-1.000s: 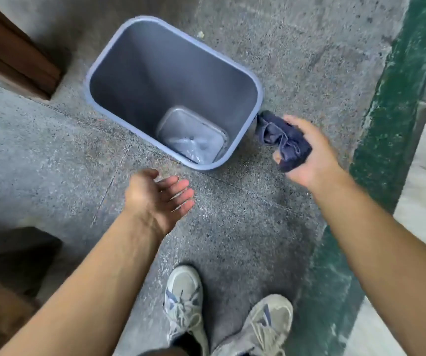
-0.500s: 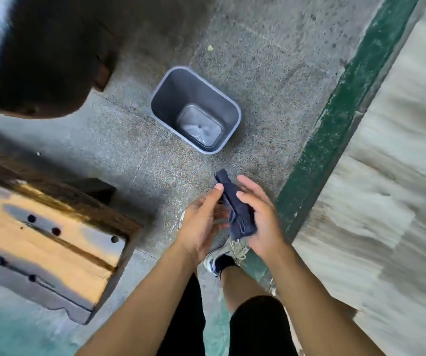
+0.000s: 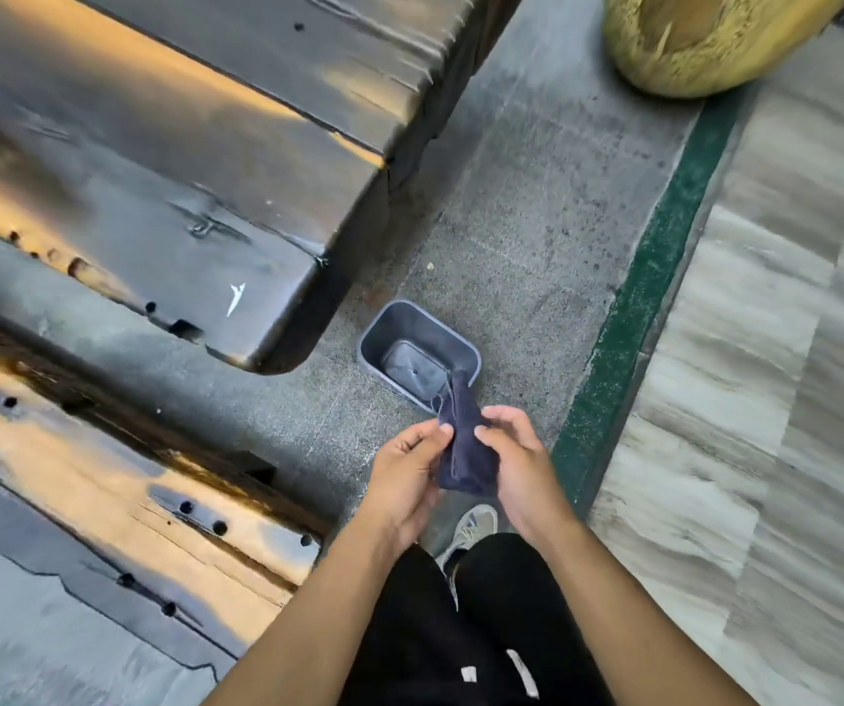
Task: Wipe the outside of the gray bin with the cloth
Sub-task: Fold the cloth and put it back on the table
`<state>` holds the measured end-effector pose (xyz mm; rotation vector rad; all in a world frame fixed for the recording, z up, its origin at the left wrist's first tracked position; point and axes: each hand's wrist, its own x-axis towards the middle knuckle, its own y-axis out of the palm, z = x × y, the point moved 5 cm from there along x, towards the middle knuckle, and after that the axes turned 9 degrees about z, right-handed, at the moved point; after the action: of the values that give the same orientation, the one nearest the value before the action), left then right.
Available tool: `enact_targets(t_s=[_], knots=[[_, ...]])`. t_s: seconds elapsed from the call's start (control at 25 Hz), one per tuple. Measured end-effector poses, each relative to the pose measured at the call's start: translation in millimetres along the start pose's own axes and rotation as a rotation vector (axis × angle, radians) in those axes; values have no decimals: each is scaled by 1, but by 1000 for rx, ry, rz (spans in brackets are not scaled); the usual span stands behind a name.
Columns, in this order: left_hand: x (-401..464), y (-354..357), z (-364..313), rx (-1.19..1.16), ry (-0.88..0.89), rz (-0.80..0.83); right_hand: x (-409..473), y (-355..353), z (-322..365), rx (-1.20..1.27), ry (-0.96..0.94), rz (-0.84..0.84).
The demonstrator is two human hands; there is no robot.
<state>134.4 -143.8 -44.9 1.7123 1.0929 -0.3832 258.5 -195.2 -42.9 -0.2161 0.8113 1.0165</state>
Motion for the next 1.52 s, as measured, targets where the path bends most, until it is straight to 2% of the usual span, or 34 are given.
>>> enact_targets(t_s=[0.32, 0.52, 0.68, 0.8, 0.92, 1.0, 1.12, 1.2, 1.4, 1.52], knots=[[-8, 35, -78, 141, 148, -108, 20, 36, 78, -30, 4, 206], [-5, 48, -121, 308, 299, -289, 51, 67, 119, -104, 8, 374], [-4, 44, -147, 115, 325, -375, 77, 80, 144, -146, 95, 382], [-9, 30, -158, -115, 248, -283, 90, 95, 162, -156, 145, 476], [-12, 10, -178, -281, 221, -175, 105, 126, 173, -292, 142, 605], [-14, -9, -195, -272, 262, -223, 122, 155, 175, -391, 129, 655], [-10, -53, -216, -111, 296, -461, 149, 202, 176, -543, 101, 668], [-5, -85, -235, -61, 265, -563, 168, 235, 174, -638, 99, 661], [18, -154, -270, 15, 216, -691, 226, 293, 145, -886, 124, 572], [34, -180, -277, 117, 204, -728, 251, 310, 128, -945, 147, 496]])
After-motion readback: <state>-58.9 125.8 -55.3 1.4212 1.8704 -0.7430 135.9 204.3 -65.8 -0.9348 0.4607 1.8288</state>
